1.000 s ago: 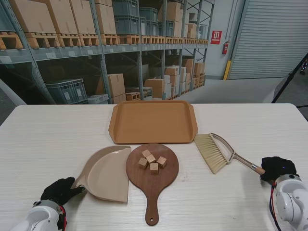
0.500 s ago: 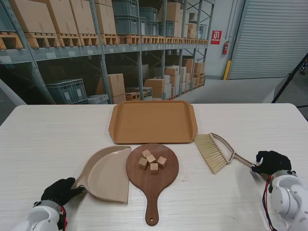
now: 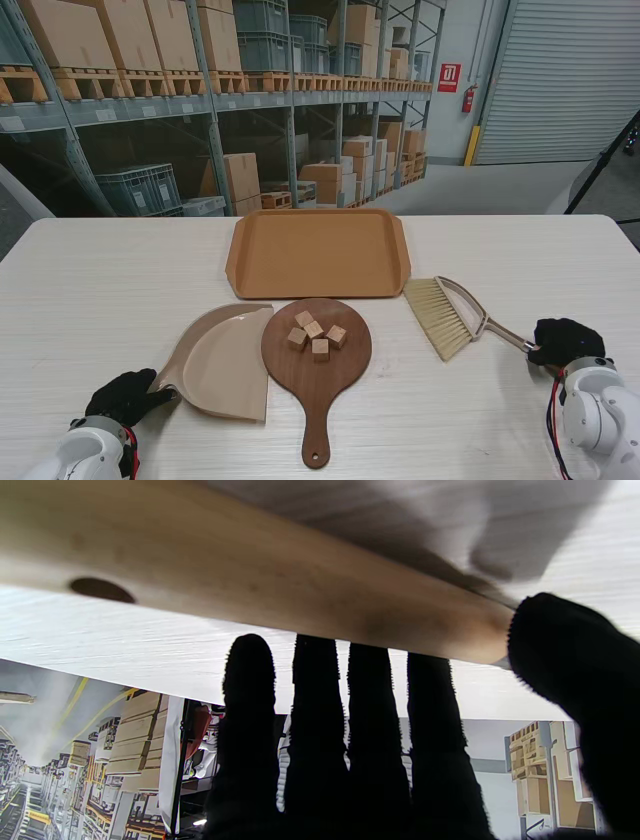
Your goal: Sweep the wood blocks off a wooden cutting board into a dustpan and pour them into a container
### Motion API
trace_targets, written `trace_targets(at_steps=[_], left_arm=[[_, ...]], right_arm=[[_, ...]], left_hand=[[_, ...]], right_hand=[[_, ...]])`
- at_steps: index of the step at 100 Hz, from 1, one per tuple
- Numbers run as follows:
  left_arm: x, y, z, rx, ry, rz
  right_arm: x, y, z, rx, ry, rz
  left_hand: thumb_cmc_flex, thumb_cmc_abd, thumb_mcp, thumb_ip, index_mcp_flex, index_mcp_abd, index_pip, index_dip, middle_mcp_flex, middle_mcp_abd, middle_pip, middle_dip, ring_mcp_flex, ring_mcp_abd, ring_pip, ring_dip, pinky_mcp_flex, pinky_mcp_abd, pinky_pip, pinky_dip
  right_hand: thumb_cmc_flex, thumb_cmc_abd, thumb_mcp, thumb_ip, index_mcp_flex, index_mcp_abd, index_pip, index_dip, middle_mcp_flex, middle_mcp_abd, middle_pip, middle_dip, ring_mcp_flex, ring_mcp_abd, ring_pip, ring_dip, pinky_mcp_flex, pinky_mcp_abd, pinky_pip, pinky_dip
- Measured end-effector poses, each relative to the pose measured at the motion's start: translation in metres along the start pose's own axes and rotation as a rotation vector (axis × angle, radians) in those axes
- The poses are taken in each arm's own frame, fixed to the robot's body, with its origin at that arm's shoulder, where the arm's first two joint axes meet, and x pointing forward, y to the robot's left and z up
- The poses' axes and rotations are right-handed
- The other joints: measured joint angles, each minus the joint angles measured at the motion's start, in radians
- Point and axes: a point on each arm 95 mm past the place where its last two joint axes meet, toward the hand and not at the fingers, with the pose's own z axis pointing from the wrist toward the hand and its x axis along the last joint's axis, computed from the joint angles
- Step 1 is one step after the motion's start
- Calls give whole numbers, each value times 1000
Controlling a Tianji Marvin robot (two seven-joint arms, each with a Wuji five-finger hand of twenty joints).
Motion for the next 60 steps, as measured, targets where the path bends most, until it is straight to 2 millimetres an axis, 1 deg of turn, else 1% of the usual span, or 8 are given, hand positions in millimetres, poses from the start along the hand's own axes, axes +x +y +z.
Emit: trace_targets(at_steps=[4,10,16,28,30,51,56,60], left_arm=[[0,0,0,0,0,0],[0,0,0,0,0,0],[0,0,0,0,0,0],[0,0,0,0,0,0],[0,0,0,0,0,0],[0,0,0,1,-1,0],[0,0,0,1,-1,0],[-1,0,0,1,-2,0]], right_arm=[[0,0,0,0,-2,-1],[1,0,1,-1,-4,-2],[1,0,3,-1,-6,1],[2,1,6,1,-10,13],[3,1,6,2,-10,14],[2,3,7,14,-11,9],[1,3,6,17,-11,3],[-1,2,5,19,-13,-1]], left_hand=[[0,0,0,0,0,0,0,0,0,0,1,0,0,0,0,0,0,0,0,0],[0,0,0,0,0,0,0,0,0,0,2,0,0,0,0,0,0,0,0,0],[0,0,0,0,0,0,0,0,0,0,2,0,0,0,0,0,0,0,0,0],[0,0,0,0,0,0,0,0,0,0,3,0,0,0,0,0,0,0,0,0],[0,0,0,0,0,0,0,0,0,0,3,0,0,0,0,0,0,0,0,0],[0,0,0,0,0,0,0,0,0,0,4,0,0,0,0,0,0,0,0,0],[0,0,0,0,0,0,0,0,0,0,4,0,0,0,0,0,0,0,0,0],[0,0,0,0,0,0,0,0,0,0,5,0,0,0,0,0,0,0,0,0]], right_hand=[[0,-23,28,0,1,0,21,-3,19,0,3,1,6,1,9,0,18,0,12,1],[7,-78,65,0,3,-4,61,-41,38,0,9,2,10,6,17,2,46,0,25,4],[35,-132,96,-31,14,-16,95,-79,72,-9,10,2,23,15,21,5,71,-1,36,12],[60,-198,135,-57,27,-29,130,-116,102,-11,10,2,49,37,21,12,106,-1,47,13],[67,-199,139,-71,27,-31,134,-117,112,-11,10,2,51,40,21,12,109,-2,48,13],[67,-209,155,-71,49,-38,136,-128,126,-12,9,10,54,33,18,12,115,-2,48,13],[65,-206,155,-71,49,-38,131,-115,125,-12,9,11,60,31,31,20,103,-3,48,13],[45,-175,155,-55,49,-38,113,-101,101,-13,9,11,60,29,31,25,89,-4,47,13]])
